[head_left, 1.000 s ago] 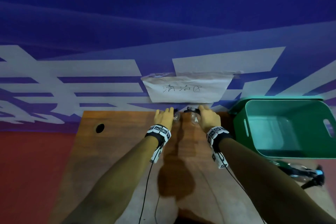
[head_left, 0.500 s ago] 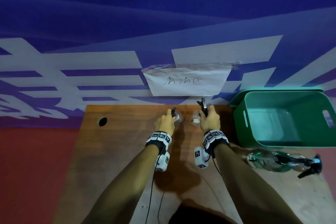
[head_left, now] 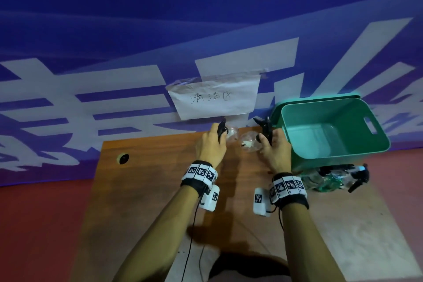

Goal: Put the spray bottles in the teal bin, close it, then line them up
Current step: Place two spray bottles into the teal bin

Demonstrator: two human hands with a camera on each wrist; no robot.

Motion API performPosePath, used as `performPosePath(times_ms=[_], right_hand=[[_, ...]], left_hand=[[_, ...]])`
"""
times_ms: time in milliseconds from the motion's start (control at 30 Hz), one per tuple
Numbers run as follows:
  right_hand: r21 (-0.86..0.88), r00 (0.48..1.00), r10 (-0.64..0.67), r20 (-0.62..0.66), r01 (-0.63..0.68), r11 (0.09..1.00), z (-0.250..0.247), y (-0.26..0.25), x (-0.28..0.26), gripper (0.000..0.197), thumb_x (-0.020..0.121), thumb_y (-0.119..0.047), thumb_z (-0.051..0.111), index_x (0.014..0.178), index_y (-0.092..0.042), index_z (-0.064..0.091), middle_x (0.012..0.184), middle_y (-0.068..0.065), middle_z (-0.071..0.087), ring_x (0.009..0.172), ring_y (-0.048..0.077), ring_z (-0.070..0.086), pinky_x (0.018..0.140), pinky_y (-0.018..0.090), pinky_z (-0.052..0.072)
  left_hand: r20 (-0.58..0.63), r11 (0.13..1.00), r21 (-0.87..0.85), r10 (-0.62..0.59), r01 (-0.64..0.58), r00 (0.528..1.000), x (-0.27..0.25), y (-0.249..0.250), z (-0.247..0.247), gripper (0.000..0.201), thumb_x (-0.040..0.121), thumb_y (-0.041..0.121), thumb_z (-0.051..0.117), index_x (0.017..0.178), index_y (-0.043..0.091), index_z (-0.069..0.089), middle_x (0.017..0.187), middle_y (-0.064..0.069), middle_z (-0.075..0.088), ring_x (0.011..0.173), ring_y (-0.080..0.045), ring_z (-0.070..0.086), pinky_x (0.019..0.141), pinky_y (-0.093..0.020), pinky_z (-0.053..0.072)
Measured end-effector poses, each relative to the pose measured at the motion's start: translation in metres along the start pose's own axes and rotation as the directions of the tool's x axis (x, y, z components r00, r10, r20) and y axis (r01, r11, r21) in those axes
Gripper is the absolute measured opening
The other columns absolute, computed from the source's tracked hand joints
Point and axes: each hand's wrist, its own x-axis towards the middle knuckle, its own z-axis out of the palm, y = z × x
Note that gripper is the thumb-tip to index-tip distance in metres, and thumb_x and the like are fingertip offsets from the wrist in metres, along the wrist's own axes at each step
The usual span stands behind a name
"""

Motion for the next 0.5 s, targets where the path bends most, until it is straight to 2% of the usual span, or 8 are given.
performPosePath(times_ms=[67, 167, 200, 233, 300, 367, 433, 500], right_hand=[[-0.019, 1.000, -0.010, -0.013, 0.010, 1.000, -0.020, -0.004, -0.006, 0.024, 0.091, -0.034, 0.070, 0.086, -0.022, 0.049, 0.070, -0.002, 0.063, 0.066, 0.022, 0.063, 0.063, 0.039, 0.053], [-0.036, 0.999, -0.015, -0.044, 0.014, 0.999, -0.041, -0.011, -0.003, 0.026, 0.091, -0.035, 0.070, 0.087, -0.019, 0.050, 0.071, -0.001, 0.062, 0.070, 0.023, 0.061, 0.060, 0.034, 0.045], [-0.026, 0.993, -0.016, -0.117, 0.013, 1.000, -0.097, -0.003, -0.013, 0.026, 0.091, -0.035, 0.070, 0.088, -0.018, 0.051, 0.073, -0.001, 0.063, 0.071, 0.023, 0.061, 0.060, 0.032, 0.042], [-0.035, 0.991, -0.036, -0.129, 0.032, 0.999, -0.100, -0.003, -0.009, 0.026, 0.091, -0.035, 0.070, 0.089, -0.017, 0.051, 0.074, -0.001, 0.063, 0.072, 0.023, 0.061, 0.061, 0.032, 0.041], [-0.030, 0.985, -0.048, -0.166, 0.044, 0.999, -0.111, 0.000, -0.004, 0.025, 0.091, -0.038, 0.068, 0.089, -0.021, 0.050, 0.075, -0.001, 0.065, 0.072, 0.024, 0.064, 0.062, 0.034, 0.048], [0.034, 0.981, -0.027, -0.194, 0.034, 0.999, -0.130, 0.006, -0.001, 0.025, 0.089, -0.047, 0.065, 0.088, -0.028, 0.048, 0.076, -0.001, 0.067, 0.071, 0.024, 0.068, 0.066, 0.045, 0.057], [0.046, 0.975, -0.023, -0.220, 0.033, 0.998, -0.156, 0.013, 0.004, 0.026, 0.089, -0.054, 0.059, 0.087, -0.032, 0.046, 0.076, -0.001, 0.067, 0.073, 0.025, 0.068, 0.069, 0.050, 0.058], [0.044, 0.971, -0.030, -0.236, 0.041, 0.998, -0.181, 0.018, 0.011, 0.026, 0.092, -0.053, 0.056, 0.089, -0.030, 0.046, 0.077, -0.001, 0.066, 0.074, 0.024, 0.067, 0.070, 0.050, 0.058]], left_hand=[[-0.016, 0.999, -0.018, 0.050, -0.051, 0.999, -0.005, 0.011, -0.003, 0.018, 0.101, 0.033, 0.050, 0.113, 0.021, 0.051, 0.085, -0.004, 0.066, 0.070, -0.028, 0.063, 0.057, -0.043, 0.055], [-0.040, 0.996, -0.043, 0.082, -0.083, 0.996, -0.003, 0.027, -0.004, 0.018, 0.100, 0.033, 0.051, 0.115, 0.023, 0.052, 0.090, -0.004, 0.067, 0.075, -0.027, 0.065, 0.061, -0.041, 0.056], [-0.018, 0.984, -0.050, 0.168, -0.168, 0.986, -0.023, 0.072, 0.006, 0.019, 0.100, 0.033, 0.052, 0.116, 0.023, 0.053, 0.091, -0.004, 0.068, 0.077, -0.027, 0.065, 0.063, -0.041, 0.056], [-0.015, 0.982, -0.026, 0.186, -0.186, 0.982, -0.024, 0.076, 0.004, 0.021, 0.100, 0.032, 0.052, 0.118, 0.021, 0.054, 0.092, -0.005, 0.069, 0.079, -0.028, 0.066, 0.065, -0.041, 0.056], [-0.029, 0.977, -0.030, 0.211, -0.211, 0.977, -0.023, 0.090, 0.004, 0.023, 0.100, 0.031, 0.053, 0.120, 0.019, 0.055, 0.096, -0.007, 0.070, 0.083, -0.027, 0.066, 0.069, -0.040, 0.056], [-0.055, 0.976, -0.026, 0.216, -0.218, 0.975, -0.029, 0.107, 0.007, 0.022, 0.100, 0.031, 0.053, 0.119, 0.019, 0.055, 0.097, -0.005, 0.070, 0.084, -0.025, 0.066, 0.068, -0.034, 0.053], [-0.065, 0.966, -0.010, 0.258, -0.259, 0.964, -0.037, 0.130, 0.015, 0.022, 0.100, 0.032, 0.053, 0.119, 0.020, 0.055, 0.095, -0.004, 0.070, 0.082, -0.023, 0.067, 0.068, -0.032, 0.052], [-0.087, 0.961, -0.012, 0.276, -0.278, 0.957, -0.045, 0.153, 0.022, 0.022, 0.100, 0.035, 0.053, 0.117, 0.021, 0.054, 0.090, -0.002, 0.070, 0.078, -0.022, 0.067, 0.069, -0.037, 0.057]])
